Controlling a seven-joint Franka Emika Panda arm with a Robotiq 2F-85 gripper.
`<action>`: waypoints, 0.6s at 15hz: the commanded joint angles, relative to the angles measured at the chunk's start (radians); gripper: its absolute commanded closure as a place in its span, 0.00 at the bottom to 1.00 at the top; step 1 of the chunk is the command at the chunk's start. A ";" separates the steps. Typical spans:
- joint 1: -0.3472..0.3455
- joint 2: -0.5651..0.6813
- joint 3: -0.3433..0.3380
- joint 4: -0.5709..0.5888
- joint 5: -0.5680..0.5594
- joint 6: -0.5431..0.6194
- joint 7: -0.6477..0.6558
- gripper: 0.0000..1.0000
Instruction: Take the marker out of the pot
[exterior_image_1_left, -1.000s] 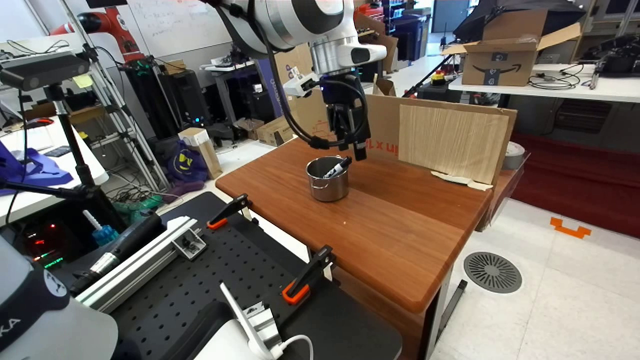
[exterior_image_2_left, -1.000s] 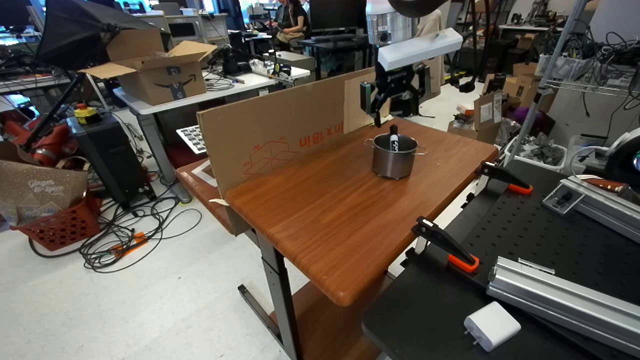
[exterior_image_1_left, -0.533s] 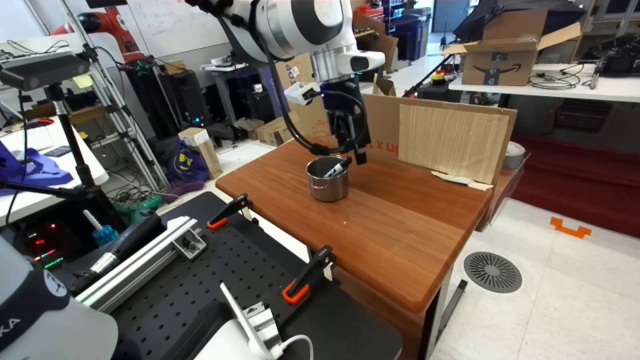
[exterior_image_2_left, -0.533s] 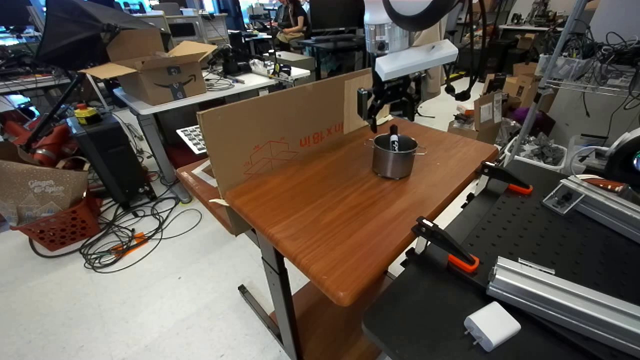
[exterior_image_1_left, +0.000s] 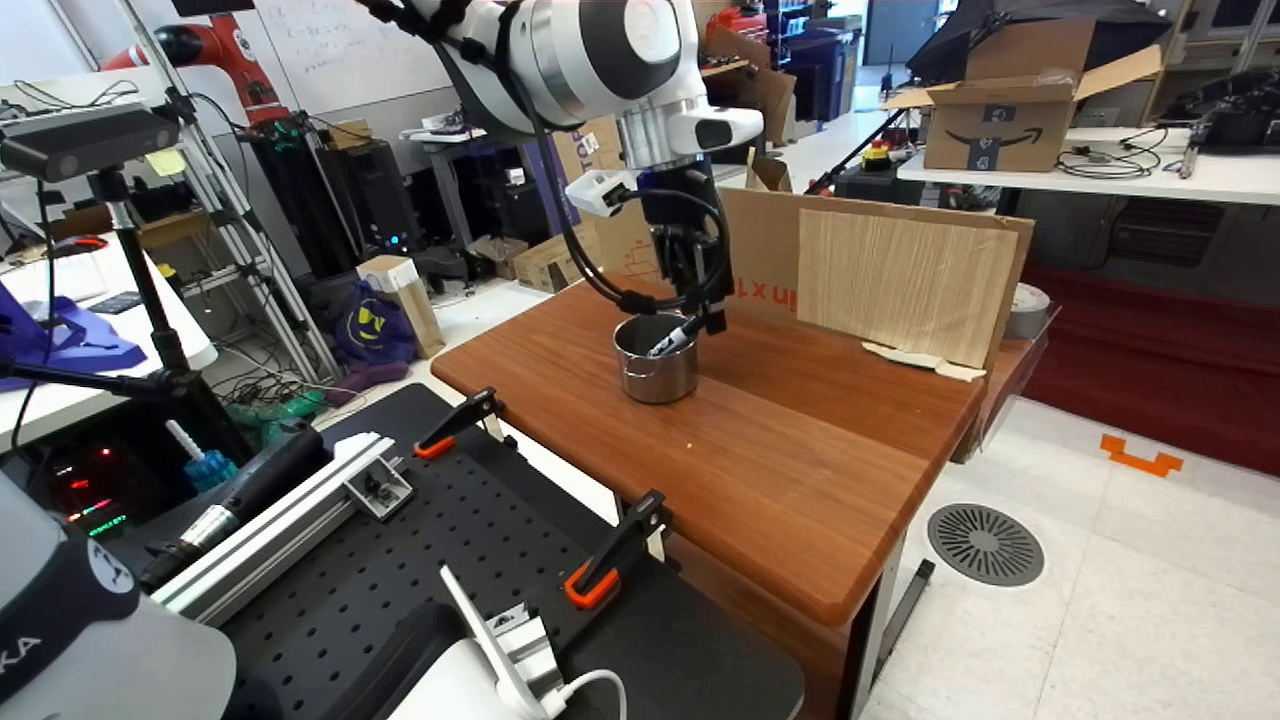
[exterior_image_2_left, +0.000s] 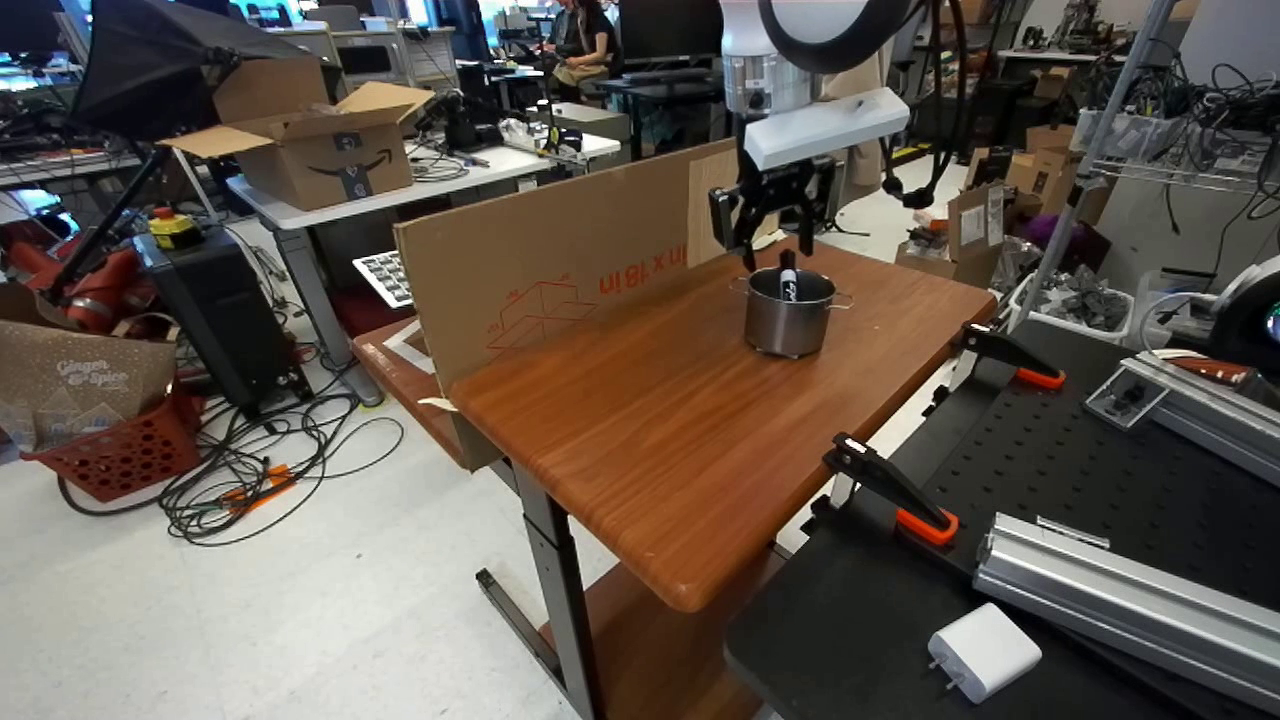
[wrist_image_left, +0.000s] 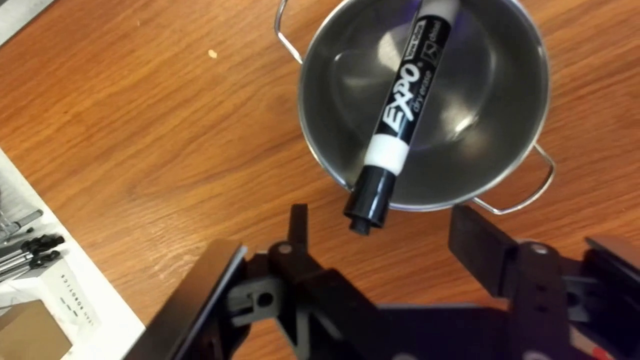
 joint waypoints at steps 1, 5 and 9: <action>0.023 0.012 -0.029 -0.001 -0.018 0.035 -0.004 0.58; 0.023 0.015 -0.033 0.002 -0.015 0.036 -0.010 0.88; 0.022 0.016 -0.035 0.003 -0.013 0.034 -0.013 0.96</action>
